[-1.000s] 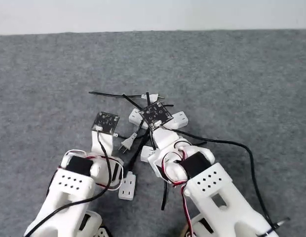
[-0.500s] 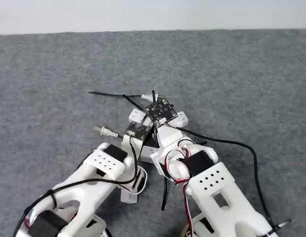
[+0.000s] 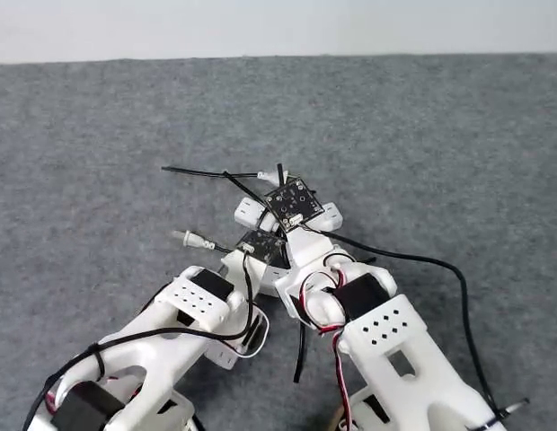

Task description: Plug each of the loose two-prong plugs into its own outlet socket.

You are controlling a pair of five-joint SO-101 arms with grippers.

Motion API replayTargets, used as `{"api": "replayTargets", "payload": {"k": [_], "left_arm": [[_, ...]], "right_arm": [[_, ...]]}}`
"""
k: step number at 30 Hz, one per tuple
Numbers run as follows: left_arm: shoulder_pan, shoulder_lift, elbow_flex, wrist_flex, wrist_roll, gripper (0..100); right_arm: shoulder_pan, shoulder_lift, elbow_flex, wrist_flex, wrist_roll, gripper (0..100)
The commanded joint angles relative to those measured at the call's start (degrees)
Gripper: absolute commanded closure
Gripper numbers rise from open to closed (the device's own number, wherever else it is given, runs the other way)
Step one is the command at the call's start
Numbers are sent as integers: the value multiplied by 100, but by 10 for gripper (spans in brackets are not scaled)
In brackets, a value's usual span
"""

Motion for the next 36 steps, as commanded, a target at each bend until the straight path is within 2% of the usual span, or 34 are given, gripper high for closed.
{"api": "replayTargets", "payload": {"k": [1, 6, 11, 14, 17, 20, 24, 26, 28, 33, 36], "left_arm": [[0, -26, -163, -202, -62, 987], [-79, 18, -532, -695, 721, 987], [-352, 79, -919, -1266, 1486, 987], [-352, 571, -1218, -1284, 1996, 985], [-378, 1240, -1657, -1011, 2154, 979], [-571, 1785, -2158, -475, 2171, 896], [-888, 2048, -2352, -167, 2505, 691], [-941, 1925, -2308, -167, 2409, 631], [-949, 1635, -2167, -220, 2277, 630], [-1029, -35, -1279, -475, 1697, 682], [-765, -1029, -444, -756, 1257, 709]], "right_arm": [[242, -163, -141, -127, -167, 991], [268, -163, -158, -101, -176, 991], [664, -163, -246, -75, -193, 991], [725, -163, -281, -4, -193, 991], [734, -163, -281, -4, -185, 991], [725, -163, -281, -4, -185, 991], [716, -154, -273, -4, -176, 991], [716, -154, -273, -13, -176, 991], [716, -154, -264, -31, -176, 991], [716, -154, -255, -31, -176, 991], [716, -154, -255, -31, -176, 991]]}}
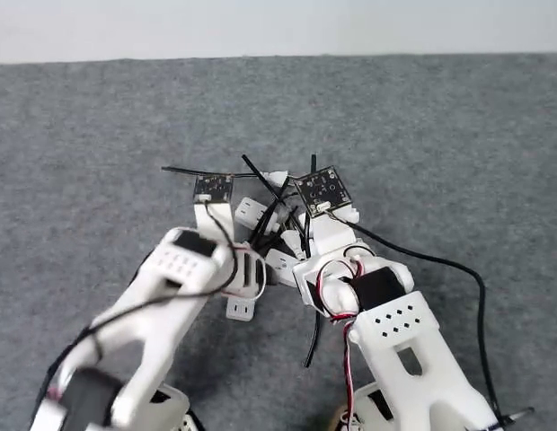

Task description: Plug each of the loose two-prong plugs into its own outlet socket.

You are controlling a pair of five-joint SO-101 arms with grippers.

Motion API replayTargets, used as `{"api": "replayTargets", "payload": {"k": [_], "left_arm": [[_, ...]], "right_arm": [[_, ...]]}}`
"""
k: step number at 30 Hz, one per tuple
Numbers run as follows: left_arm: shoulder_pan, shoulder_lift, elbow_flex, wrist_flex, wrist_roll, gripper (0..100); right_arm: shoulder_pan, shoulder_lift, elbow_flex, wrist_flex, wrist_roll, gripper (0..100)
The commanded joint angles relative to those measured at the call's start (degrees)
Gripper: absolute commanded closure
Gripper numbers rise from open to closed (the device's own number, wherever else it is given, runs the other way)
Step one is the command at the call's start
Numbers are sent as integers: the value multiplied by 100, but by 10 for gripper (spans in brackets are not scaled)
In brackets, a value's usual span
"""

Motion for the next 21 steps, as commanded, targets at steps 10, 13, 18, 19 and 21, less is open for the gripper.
{"api": "replayTargets", "payload": {"k": [10, 13, 18, 19, 21], "left_arm": [[519, -105, 541, -273, -835, 718], [431, 554, 92, -62, -835, 718], [158, 1099, -356, 123, -826, 811], [141, 1081, -347, 105, -835, 862], [176, 1020, -330, 97, -853, 988]], "right_arm": [[66, -57, -246, -40, -62, 991], [57, 259, -334, -48, -62, 991], [57, 796, -571, -48, -88, 991], [57, 857, -598, -48, -88, 991], [57, 954, -651, -48, -88, 991]]}}
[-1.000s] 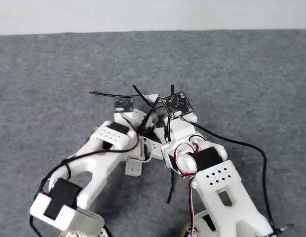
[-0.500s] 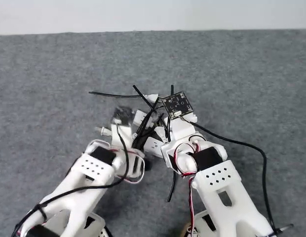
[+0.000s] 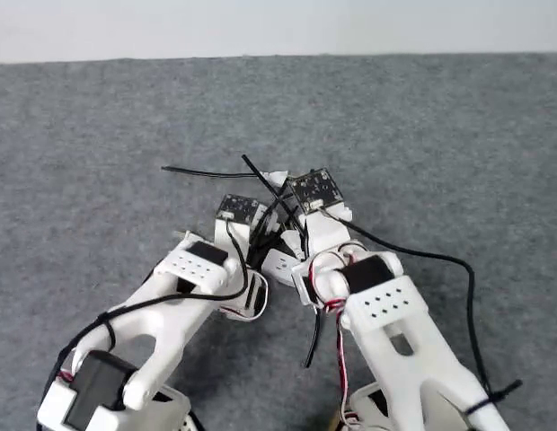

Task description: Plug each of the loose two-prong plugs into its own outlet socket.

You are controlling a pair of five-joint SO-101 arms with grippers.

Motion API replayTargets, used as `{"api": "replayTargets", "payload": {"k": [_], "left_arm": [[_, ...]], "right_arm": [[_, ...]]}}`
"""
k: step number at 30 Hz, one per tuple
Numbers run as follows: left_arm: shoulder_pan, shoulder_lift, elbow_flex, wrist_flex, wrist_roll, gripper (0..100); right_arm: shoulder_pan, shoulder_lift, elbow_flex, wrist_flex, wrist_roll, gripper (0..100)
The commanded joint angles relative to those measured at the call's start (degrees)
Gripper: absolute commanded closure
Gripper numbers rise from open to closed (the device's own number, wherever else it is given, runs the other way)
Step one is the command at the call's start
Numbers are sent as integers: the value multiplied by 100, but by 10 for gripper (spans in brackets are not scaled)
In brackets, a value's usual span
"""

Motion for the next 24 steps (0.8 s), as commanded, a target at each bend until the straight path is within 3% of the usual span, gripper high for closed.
{"api": "replayTargets", "payload": {"k": [1, 6, 13, 17, 24], "left_arm": [[-62, -53, -242, 79, -88, 991], [9, -158, -171, 79, -88, 988], [1169, -123, -400, 88, -44, 987], [1327, 0, -391, -185, 132, 979], [1169, 308, -558, 123, 686, 712]], "right_arm": [[66, 92, -431, -48, -88, 991], [75, 92, -440, -48, -79, 991], [163, 92, -774, 523, 132, 991], [330, 110, -844, 655, 202, 991], [338, 145, -835, 655, 211, 991]]}}
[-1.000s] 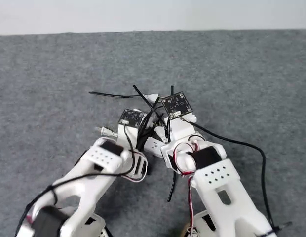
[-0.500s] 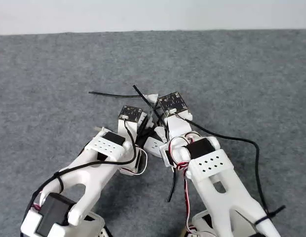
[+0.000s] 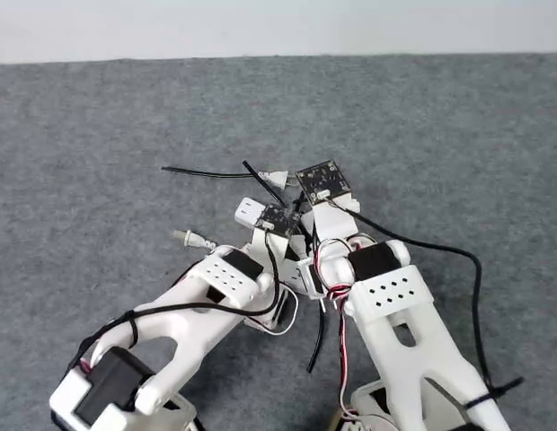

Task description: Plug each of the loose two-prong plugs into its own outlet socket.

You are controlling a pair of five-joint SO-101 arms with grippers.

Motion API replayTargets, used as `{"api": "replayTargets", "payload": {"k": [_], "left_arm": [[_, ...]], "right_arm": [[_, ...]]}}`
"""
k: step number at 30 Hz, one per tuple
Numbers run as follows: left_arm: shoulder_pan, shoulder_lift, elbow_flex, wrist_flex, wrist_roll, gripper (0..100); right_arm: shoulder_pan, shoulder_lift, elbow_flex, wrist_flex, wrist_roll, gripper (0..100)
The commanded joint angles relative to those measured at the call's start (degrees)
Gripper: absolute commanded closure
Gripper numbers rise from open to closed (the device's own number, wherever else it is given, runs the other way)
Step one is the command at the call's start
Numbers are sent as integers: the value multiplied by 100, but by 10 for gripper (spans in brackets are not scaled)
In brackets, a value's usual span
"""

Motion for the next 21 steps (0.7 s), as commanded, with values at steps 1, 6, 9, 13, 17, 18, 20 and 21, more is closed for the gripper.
{"api": "replayTargets", "payload": {"k": [1, 6, 9, 13, 17, 18, 20, 21], "left_arm": [[9, -44, -189, 62, 255, 686], [-264, -589, 110, 18, -70, 670], [-791, -1187, 321, 44, -246, 670], [-1336, -2251, 637, 185, -589, 670], [-1793, -3200, 884, 387, -1064, 742], [-1916, -3323, 945, 387, -1231, 792], [-2057, -3341, 1024, 352, -1582, 923], [-2092, -3262, 1059, 264, -1741, 991]], "right_arm": [[57, 4, -352, 57, 70, 991], [31, -4, -343, 48, 53, 991], [31, -48, -343, 48, 44, 991], [22, -48, -343, 48, 53, 991], [22, -57, -369, 84, 62, 991], [13, -57, -378, 92, 62, 991], [-127, -127, -422, 119, 62, 991], [-242, -198, -466, 207, 70, 991]]}}
